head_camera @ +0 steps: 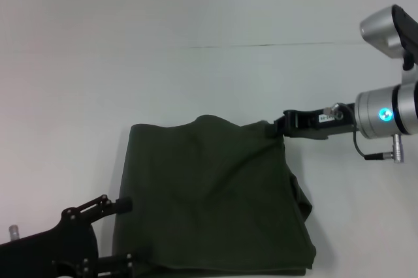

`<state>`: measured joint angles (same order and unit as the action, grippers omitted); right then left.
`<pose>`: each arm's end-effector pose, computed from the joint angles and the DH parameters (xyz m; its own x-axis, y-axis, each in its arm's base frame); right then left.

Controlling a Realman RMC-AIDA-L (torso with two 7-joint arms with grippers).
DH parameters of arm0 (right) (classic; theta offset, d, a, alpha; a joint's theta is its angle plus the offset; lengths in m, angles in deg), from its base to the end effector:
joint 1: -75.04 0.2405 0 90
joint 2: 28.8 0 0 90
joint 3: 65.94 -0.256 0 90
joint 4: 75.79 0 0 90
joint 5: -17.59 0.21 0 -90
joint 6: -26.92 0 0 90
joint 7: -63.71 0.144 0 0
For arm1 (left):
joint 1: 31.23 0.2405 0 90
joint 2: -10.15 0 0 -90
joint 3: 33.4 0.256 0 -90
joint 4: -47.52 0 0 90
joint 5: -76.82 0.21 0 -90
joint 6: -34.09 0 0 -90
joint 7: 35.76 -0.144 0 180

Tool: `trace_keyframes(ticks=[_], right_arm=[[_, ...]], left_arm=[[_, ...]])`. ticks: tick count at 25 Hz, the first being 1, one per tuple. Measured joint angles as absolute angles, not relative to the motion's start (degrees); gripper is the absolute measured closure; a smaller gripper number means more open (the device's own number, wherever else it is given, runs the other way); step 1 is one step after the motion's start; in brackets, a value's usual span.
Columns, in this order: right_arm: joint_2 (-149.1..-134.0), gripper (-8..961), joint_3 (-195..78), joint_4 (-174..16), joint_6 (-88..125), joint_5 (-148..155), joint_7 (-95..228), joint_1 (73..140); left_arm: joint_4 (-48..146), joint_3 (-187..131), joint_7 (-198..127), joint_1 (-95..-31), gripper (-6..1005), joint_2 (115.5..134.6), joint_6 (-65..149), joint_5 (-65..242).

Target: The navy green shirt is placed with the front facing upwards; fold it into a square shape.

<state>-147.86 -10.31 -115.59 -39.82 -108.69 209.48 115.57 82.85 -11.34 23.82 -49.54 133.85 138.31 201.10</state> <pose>0.2317 0.3975 -0.0301 0.2565 -0.9000 -0.3524 -0.9665 -0.2428 -0.0834 -0.3079 0.2291 -0.0134 0.7297 0.2727 0.6271 0.4463 -0.8847 -0.1346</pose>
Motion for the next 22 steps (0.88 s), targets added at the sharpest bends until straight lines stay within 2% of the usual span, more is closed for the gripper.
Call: trace_keyframes(ticks=[17,22], right_arm=[[-147.26,890,-14.1,-116.1,-39.7,-108.4,207.3,111.6],[-146.45,881,-14.2,-115.4,-40.6,-108.4,207.1,111.6]], left_arm=[[80.2,-11.4,27.4,-51.3,95,133.99,138.0,199.3],[80.1,-11.4,29.9,-51.6,95,133.79,138.5,199.2]])
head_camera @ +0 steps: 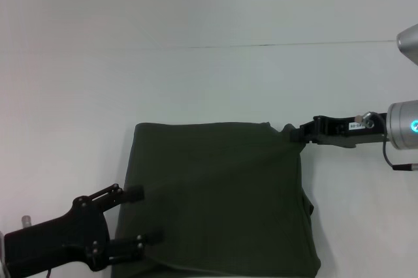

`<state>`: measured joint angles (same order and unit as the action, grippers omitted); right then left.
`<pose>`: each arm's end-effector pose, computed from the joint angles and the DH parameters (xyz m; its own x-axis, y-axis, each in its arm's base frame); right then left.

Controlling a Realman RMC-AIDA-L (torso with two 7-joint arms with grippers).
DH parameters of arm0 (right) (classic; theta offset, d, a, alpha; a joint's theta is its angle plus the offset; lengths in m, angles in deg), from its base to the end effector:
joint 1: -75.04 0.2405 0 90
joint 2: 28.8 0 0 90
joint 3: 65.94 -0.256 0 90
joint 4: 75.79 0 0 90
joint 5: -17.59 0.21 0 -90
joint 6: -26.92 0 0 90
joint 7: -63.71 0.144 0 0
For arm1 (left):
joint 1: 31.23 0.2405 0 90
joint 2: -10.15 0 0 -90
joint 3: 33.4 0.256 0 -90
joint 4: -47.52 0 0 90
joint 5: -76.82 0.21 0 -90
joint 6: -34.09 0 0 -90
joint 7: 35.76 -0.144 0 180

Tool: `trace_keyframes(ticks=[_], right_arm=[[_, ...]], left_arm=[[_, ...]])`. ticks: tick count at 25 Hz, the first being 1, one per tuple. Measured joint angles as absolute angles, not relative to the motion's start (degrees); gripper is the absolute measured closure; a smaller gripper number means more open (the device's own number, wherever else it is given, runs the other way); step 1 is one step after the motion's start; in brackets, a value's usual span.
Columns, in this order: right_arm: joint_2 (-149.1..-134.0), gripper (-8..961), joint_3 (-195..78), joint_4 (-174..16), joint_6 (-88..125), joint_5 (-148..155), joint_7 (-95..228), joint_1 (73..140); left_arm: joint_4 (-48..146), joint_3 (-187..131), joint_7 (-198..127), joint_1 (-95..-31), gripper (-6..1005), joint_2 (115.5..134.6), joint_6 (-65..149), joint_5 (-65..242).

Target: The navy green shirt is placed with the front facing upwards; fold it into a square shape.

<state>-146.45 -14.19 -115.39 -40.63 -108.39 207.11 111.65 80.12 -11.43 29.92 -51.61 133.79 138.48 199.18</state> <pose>0.2655 0.3867 -0.0115 0.1952 -0.8960 -0.3989 -0.9808 -0.1775 -0.0813 -0.2957 0.2388 -0.0177 0.6480 0.3477 0.6776 0.5062 -0.8614 -0.0421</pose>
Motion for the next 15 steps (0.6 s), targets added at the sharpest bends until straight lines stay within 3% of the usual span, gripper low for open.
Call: trace_keyframes(ticks=[5,15], right_arm=[[-146.02,873,-19.9,-115.2,-45.4,-107.5,202.3,111.3],[-143.25,461,-33.0,-115.2,-54.9,-99.6,189.7,106.1]], left_arm=[[80.4,-11.4,38.2,-52.9,95,132.68,139.4,198.9],[81.3,-11.9,52.2,-56.1,95,130.04,139.6,198.5]])
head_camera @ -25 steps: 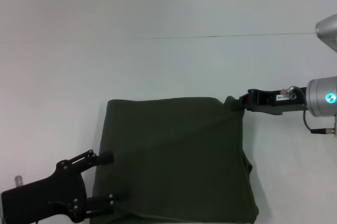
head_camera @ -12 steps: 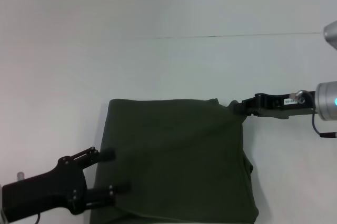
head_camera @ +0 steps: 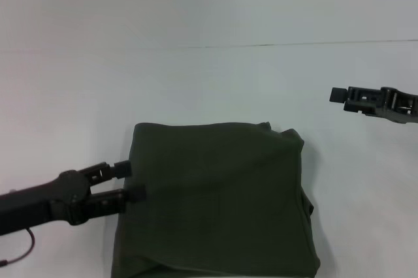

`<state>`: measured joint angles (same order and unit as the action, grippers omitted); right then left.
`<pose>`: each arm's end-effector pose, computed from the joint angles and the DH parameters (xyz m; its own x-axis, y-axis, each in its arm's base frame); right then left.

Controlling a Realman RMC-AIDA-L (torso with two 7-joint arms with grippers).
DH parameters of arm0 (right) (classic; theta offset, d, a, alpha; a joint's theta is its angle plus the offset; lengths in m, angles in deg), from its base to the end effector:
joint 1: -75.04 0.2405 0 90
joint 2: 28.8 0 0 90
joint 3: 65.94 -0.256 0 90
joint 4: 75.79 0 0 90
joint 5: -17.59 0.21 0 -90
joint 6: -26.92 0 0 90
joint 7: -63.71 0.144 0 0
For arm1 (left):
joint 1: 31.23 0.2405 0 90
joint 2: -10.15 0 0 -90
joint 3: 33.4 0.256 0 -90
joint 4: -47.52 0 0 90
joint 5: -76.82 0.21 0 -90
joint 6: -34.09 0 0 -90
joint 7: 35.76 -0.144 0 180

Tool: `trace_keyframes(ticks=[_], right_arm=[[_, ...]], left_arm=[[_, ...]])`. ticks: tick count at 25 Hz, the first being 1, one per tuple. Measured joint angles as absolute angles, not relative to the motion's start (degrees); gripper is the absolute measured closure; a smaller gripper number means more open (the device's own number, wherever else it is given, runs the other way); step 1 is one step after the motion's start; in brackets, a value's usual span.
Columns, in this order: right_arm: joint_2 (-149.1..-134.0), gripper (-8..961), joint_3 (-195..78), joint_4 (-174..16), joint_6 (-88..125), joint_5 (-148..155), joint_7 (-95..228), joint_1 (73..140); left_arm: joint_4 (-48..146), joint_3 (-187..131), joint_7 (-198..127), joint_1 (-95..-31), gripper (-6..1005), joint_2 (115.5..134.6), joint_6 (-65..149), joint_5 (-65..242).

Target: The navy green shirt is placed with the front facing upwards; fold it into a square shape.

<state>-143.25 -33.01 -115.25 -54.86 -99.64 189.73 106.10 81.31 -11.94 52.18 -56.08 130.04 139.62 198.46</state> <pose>0.2931 0.3618 0.0545 0.1935 -0.7787 -0.5967 -0.9501 -0.3004 0.0839 -0.2889 0.2690 0.0124 0.4995 0.5770 0.6462 0.6590 -0.7373 0.1490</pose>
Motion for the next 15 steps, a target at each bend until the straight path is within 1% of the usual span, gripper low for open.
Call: trace_keyframes(ticks=[4,7,9,12,15], right_arm=[[-143.48,264,-33.1,-115.2,-60.1,-97.6,178.2,104.9],[-144.23,117,-33.0,-115.2,-66.1,-97.4,167.3,104.1],[-145.05,22,-32.6,-115.1,-69.0,-97.9,159.1,103.0],[-146.70,23,-32.4,-115.0,-71.2,-99.2,148.2,100.5],[-148.02,24,-32.4,-114.7,-70.8,-100.7,139.4,97.7]], left_arm=[[84.9,-11.3,50.9,-56.8,95,129.73,139.9,198.7],[88.1,-8.3,48.7,-57.2,95,129.45,140.7,199.4],[89.5,-7.1,45.5,-56.8,95,129.51,141.3,199.4],[91.4,-6.6,40.6,-55.4,95,130.54,140.5,199.4],[92.4,-6.6,34.2,-52.9,95,132.14,139.1,199.4]])
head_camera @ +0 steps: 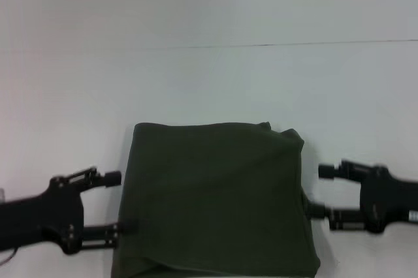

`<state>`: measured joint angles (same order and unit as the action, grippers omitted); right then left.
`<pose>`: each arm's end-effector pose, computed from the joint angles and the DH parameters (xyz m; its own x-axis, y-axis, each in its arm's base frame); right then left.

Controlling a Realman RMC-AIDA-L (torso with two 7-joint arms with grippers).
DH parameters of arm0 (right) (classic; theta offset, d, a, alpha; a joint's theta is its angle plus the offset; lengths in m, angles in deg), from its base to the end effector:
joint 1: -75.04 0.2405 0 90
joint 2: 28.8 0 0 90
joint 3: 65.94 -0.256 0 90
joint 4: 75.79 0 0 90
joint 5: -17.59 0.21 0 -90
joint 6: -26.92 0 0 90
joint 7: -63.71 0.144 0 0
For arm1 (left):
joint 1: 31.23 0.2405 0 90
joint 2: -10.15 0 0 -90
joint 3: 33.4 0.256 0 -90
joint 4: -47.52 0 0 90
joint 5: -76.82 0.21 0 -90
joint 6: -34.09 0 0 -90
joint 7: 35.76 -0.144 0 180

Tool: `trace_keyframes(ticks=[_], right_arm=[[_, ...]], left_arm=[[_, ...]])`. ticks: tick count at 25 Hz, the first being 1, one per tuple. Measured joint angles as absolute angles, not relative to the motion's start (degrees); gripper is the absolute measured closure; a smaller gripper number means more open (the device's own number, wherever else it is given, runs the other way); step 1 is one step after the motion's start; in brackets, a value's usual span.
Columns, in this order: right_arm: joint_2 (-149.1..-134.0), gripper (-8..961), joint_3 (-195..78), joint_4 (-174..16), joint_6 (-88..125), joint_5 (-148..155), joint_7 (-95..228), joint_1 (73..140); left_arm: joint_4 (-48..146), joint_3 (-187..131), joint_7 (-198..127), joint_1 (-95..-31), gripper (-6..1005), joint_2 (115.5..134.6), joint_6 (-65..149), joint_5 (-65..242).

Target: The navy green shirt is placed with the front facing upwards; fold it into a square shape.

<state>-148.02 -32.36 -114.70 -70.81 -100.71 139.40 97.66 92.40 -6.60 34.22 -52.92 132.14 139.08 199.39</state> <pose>0.2993 0.2783 0.0105 0.7533 -0.3873 -0.5316 -0.5088 -0.8553 -0.0978 -0.2940 0.2629 0.0193 0.7908 0.2750 0.5467 0.4096 -0.9016 -0.1389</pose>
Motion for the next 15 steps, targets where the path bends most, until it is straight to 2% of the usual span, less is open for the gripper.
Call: trace_keyframes(ticks=[4,15], right_arm=[[-148.34,26,-32.6,-111.8,-68.5,-101.6,131.5,94.9],[-148.41,29,-32.9,-109.9,-67.3,-103.8,121.7,92.9]], left_arm=[[92.0,-6.8,31.1,-49.8,95,133.82,135.3,199.0],[91.0,-6.5,29.6,-47.6,95,134.03,135.1,200.1]])
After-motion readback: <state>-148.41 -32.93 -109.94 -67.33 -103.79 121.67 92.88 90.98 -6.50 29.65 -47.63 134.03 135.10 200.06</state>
